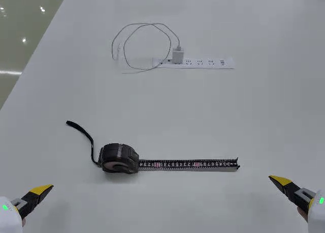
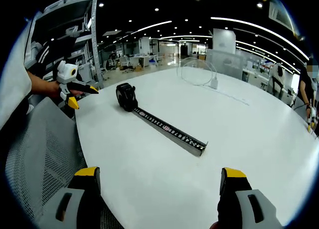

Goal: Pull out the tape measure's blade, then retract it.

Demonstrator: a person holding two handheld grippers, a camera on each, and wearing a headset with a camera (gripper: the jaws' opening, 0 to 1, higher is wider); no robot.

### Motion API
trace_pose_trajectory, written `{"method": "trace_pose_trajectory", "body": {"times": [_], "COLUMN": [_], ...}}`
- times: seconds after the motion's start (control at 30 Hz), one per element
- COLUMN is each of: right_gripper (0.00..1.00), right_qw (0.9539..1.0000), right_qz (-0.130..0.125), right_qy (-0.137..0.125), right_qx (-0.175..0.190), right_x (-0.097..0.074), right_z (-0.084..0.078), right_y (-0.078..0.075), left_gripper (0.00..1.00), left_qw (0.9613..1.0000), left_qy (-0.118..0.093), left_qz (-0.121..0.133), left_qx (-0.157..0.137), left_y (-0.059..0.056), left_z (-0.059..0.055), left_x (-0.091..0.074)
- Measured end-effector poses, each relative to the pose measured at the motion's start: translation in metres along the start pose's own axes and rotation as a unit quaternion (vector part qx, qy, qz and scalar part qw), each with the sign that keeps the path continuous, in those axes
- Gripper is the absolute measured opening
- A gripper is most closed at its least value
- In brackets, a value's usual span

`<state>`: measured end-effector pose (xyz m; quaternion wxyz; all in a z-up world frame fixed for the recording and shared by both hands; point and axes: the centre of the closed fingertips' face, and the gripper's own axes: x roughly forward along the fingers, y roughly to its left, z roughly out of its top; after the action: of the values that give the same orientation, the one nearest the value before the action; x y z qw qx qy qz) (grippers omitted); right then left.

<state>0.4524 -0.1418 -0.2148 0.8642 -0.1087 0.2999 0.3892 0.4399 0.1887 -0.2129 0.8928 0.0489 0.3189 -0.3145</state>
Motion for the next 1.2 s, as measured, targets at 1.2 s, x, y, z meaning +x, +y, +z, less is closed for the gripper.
{"method": "trace_pose_trajectory", "body": {"times": [1.2], "right_gripper": [0.99], "right_qw": [1.0], "right_qz": [-0.005], "right_qy": [0.004], "right_qx": [0.005], "right_x": [-0.009], "right_z": [-0.0068], "right_y": [0.0028], "left_gripper": [0.95], "left_qw": [0.9999], "left_qy": [-0.008], "left_qz": [-0.003], "left_qx": [-0.007], "left_y": [-0.0015], "left_z": [0.0024], "left_x": [-0.0051]}}
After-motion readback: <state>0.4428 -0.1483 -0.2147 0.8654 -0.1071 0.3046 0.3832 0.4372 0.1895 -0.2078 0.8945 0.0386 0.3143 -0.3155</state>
